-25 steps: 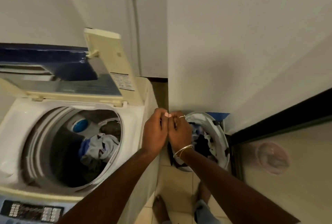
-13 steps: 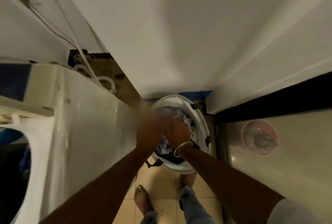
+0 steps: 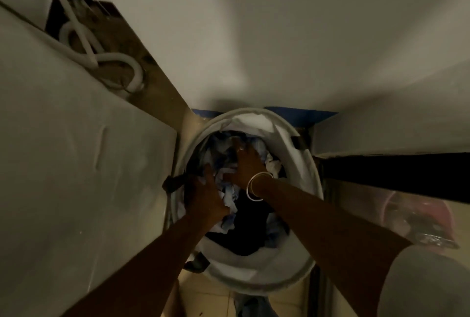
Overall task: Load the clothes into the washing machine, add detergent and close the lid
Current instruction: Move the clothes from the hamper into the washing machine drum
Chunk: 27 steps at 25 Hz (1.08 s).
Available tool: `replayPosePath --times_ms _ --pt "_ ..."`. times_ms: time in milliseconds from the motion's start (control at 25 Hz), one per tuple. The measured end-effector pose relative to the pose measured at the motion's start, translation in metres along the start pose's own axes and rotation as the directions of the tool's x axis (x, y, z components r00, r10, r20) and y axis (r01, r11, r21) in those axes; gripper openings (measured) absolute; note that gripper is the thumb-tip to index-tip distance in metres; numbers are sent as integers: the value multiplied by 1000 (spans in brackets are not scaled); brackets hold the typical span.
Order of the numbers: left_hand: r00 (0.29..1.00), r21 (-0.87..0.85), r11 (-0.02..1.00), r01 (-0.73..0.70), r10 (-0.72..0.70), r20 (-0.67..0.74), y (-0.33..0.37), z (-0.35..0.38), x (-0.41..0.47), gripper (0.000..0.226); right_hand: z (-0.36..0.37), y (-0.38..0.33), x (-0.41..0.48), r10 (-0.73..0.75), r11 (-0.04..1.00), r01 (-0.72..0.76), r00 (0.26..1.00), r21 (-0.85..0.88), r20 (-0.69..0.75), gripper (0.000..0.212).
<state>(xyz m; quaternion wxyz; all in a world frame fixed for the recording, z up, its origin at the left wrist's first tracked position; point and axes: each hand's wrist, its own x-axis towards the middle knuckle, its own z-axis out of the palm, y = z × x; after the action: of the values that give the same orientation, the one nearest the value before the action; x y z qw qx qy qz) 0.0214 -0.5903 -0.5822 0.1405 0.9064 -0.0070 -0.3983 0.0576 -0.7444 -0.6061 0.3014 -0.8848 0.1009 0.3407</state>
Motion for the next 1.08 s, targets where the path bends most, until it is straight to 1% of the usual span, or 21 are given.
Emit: replayPosePath --times_ms 40,80,120,160,200,240,280,320,360,400,480,520,560,600,640,720,760,800,880,960,1080 --pt "999 3 999 -44 44 -30 -9 13 6 130 4 -2 12 -19 1000 19 1000 -4 15 112" --pt "994 14 995 -99 99 -55 -18 25 9 124 5 -6 20 -27 999 28 999 -37 21 125" --pt "988 -1 993 -118 118 -99 -21 27 8 106 11 -7 29 -24 996 27 999 -81 36 133" --pt "979 -40 990 -133 125 -158 -26 34 13 84 18 -8 36 -13 990 18 999 -140 37 132" --pt "977 -148 981 -126 96 -192 -29 39 16 68 24 -10 38 0 984 4 1000 -176 21 122" --pt "975 -178 978 -110 71 -213 -30 36 16 62 32 -8 39 9 984 -7 1000 -179 13 101" --pt "975 -106 989 -106 82 -205 -31 30 9 59 33 -6 37 -13 985 10 1000 -171 -14 74" --pt "976 -38 996 -80 71 -206 -29 24 4 51 31 -6 31 -24 988 16 998 -154 -53 48" --pt "972 -20 999 -46 40 -230 -25 18 -3 40 27 -7 21 -13 991 0 995 -136 -95 32" --pt "971 -48 998 -27 15 -239 -19 9 -11 30 22 -6 10 24 996 -36 991 -85 -135 26" --pt "962 -157 987 -32 -12 -272 -3 -11 -33 21 9 -9 -23 130 989 -113 970 92 -206 28" --pt "953 -237 971 -36 -38 -301 6 -23 -45 17 2 -13 -43 148 977 -103 957 185 -249 36" --pt "942 -274 958 -86 -11 -334 15 -30 -55 13 -6 -18 -61 132 967 -53 940 249 -314 44" --pt "932 -333 931 -152 23 -361 24 -38 -69 7 -11 -21 -78 131 941 6 916 338 -379 47" --pt "923 -424 882 -205 31 -383 33 -46 -86 8 -17 -26 -95 145 891 68 895 450 -423 42" --pt "969 -681 719 -141 -40 -243 53 -73 -125 15 -39 -47 -136 228 736 130 876 664 -425 24" --pt "979 -748 658 -85 -84 -185 62 -87 -143 19 -51 -60 -157 268 674 152 861 723 -431 19" --pt "978 -794 602 -81 -106 -180 70 -98 -159 23 -63 -74 -178 294 628 191 839 754 -458 19" --pt "973 -856 506 -108 -123 -196 83 -126 -193 25 -86 -101 -216 301 567 326 773 757 -559 27" --pt "955 -846 502 -180 -117 -272 90 -159 -229 25 -110 -128 -246 300 549 415 712 726 -634 28" --pt "921 -838 447 -313 -74 -384 91 -210 -281 14 -145 -173 -282 285 521 515 647 681 -707 26"
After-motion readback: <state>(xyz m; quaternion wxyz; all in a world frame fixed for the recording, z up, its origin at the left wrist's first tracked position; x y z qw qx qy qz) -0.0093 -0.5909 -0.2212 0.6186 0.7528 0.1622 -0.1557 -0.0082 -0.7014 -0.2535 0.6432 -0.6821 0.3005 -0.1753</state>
